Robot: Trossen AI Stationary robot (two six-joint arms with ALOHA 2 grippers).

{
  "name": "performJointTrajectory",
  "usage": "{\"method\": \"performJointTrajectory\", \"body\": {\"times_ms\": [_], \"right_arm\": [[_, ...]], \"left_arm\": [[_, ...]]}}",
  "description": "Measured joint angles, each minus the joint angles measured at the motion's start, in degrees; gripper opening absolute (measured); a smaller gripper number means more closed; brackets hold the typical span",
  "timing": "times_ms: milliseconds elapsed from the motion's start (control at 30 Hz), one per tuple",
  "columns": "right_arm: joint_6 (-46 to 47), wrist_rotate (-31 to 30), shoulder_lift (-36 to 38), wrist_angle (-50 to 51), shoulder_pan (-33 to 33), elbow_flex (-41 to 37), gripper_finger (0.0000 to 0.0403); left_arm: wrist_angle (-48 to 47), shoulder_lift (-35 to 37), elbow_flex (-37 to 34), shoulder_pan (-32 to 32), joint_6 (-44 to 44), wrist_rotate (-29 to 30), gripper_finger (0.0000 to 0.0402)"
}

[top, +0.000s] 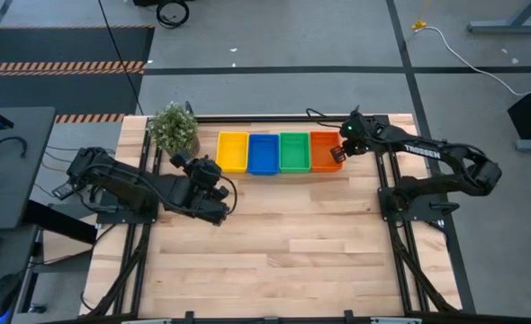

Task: Stack baskets by color
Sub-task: Adjust the stacked yellow bins

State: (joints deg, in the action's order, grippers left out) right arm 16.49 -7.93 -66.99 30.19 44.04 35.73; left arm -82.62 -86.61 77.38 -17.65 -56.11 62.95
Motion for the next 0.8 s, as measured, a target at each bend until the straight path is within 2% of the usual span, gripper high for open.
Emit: {"method": "performJointTrajectory", "body": {"times_ms": [167, 267, 367, 467, 533, 633, 700, 800], "right_arm": [[0.0, -5.0, 6.5, 1.7, -4.6, 0.0, 0.0006], [1.6, -10.4, 9.6, 3.2, -10.7, 0.0, 0.0004], [2.9, -11.4, 11.4, 2.6, -18.2, 0.0, 0.0004], [3.4, -11.4, 11.6, -0.7, -26.3, 0.0, 0.0007], [3.2, -11.4, 11.3, -4.7, -31.3, 0.0, 0.0007], [1.0, -9.8, 9.3, -14.0, -37.8, 0.0, 0.0007], [-1.9, -6.7, 6.9, -20.6, -41.0, 0.0, 0.0007], [-5.6, -2.9, 2.0, -28.8, -44.4, 0.0, 0.0007]], "left_arm": [[-3.0, 0.0, -0.2, 3.4, -2.2, -1.2, 0.0113], [-1.2, 0.1, -2.6, 6.2, -1.3, -2.0, 0.0096], [4.7, 0.6, -7.3, 9.7, 3.3, -4.5, 0.0067], [17.4, 0.8, -12.4, 13.7, 17.1, -10.2, 0.0033], [28.7, 0.9, -14.5, 16.7, 30.9, -17.5, 0.0012], [40.8, 0.9, -16.1, 20.7, 49.1, -29.7, 0.0007], [46.3, 0.5, -15.6, 23.5, 56.9, -35.7, 0.0014], [49.2, 0.4, -15.2, 28.9, 61.9, -43.3, 0.0019]]}}
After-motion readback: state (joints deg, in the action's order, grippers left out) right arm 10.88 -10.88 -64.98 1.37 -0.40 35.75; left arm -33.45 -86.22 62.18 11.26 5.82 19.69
